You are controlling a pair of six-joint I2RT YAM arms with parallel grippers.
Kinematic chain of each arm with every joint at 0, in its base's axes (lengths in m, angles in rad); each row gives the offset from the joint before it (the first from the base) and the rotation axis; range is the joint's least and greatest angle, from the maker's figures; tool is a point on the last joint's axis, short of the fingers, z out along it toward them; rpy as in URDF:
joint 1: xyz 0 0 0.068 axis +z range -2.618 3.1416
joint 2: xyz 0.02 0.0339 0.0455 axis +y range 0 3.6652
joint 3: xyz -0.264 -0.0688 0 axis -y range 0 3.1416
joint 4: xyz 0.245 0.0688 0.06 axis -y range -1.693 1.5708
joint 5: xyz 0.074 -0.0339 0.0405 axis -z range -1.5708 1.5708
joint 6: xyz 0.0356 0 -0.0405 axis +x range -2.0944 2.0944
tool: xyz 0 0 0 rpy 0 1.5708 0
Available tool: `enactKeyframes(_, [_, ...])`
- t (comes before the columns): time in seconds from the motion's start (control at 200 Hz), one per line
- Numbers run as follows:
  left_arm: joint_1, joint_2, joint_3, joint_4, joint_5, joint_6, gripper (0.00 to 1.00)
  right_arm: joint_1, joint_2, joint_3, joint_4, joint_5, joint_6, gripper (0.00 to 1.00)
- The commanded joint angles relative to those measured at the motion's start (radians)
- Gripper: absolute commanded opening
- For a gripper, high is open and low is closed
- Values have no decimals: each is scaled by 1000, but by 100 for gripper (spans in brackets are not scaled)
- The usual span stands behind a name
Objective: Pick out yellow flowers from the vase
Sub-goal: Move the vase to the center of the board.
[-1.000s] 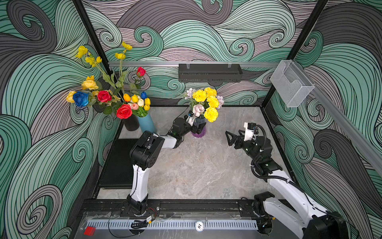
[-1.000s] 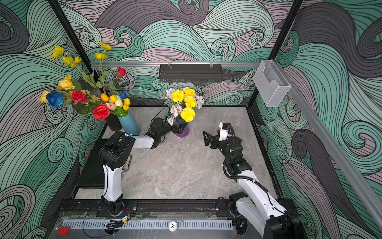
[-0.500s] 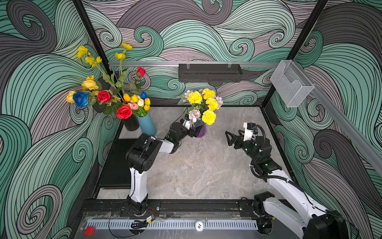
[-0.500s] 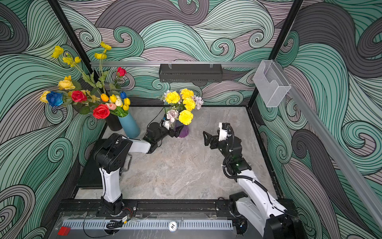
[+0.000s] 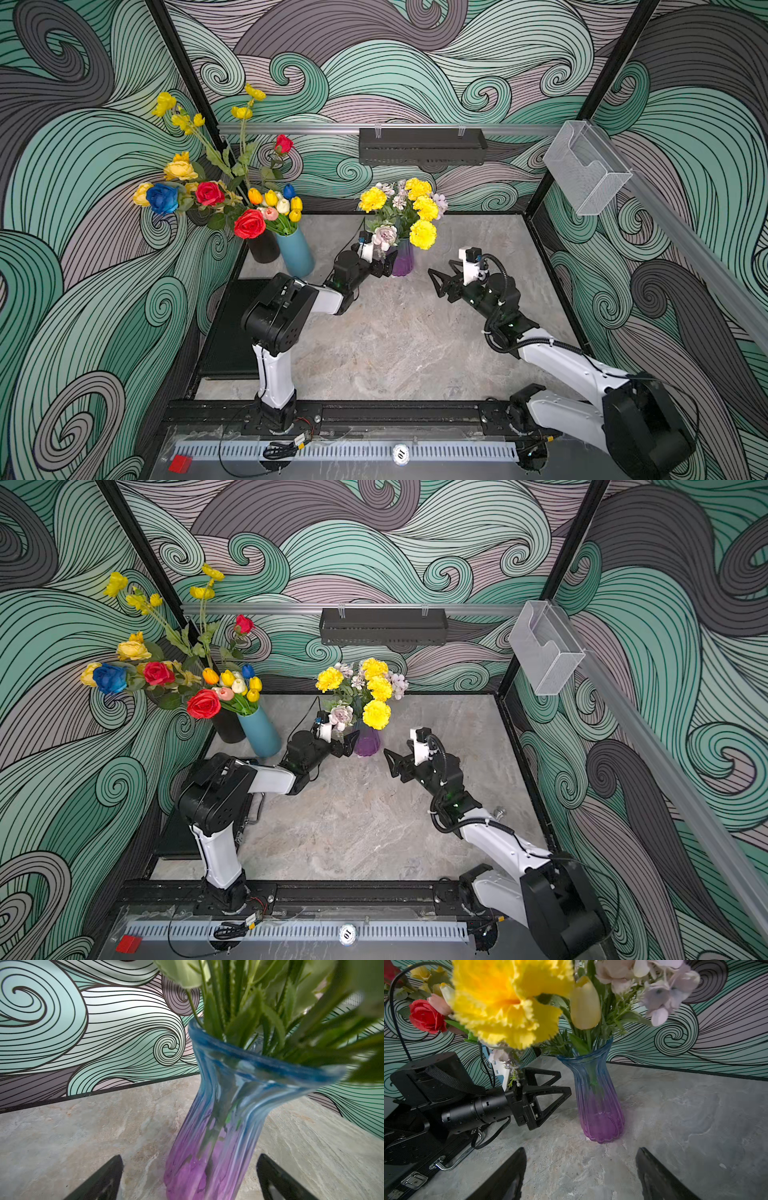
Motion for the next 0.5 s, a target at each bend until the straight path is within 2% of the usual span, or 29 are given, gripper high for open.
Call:
enactKeyframes(0.0, [14, -44, -26, -2, -24, -35, 98, 20, 31, 35, 137, 8, -14, 80])
enactKeyframes(0.19, [58, -137, -103, -29, -29, -98, 93, 25, 31, 28, 139, 34, -23, 79])
enactKeyframes(0.38, [122, -293, -151, -175, 4, -184, 86, 26, -16, 6, 78, 47, -51, 79])
enactKeyframes(0.495, [186, -385, -144, -262, 64, -309, 79, 26, -40, 0, 47, 54, -60, 79])
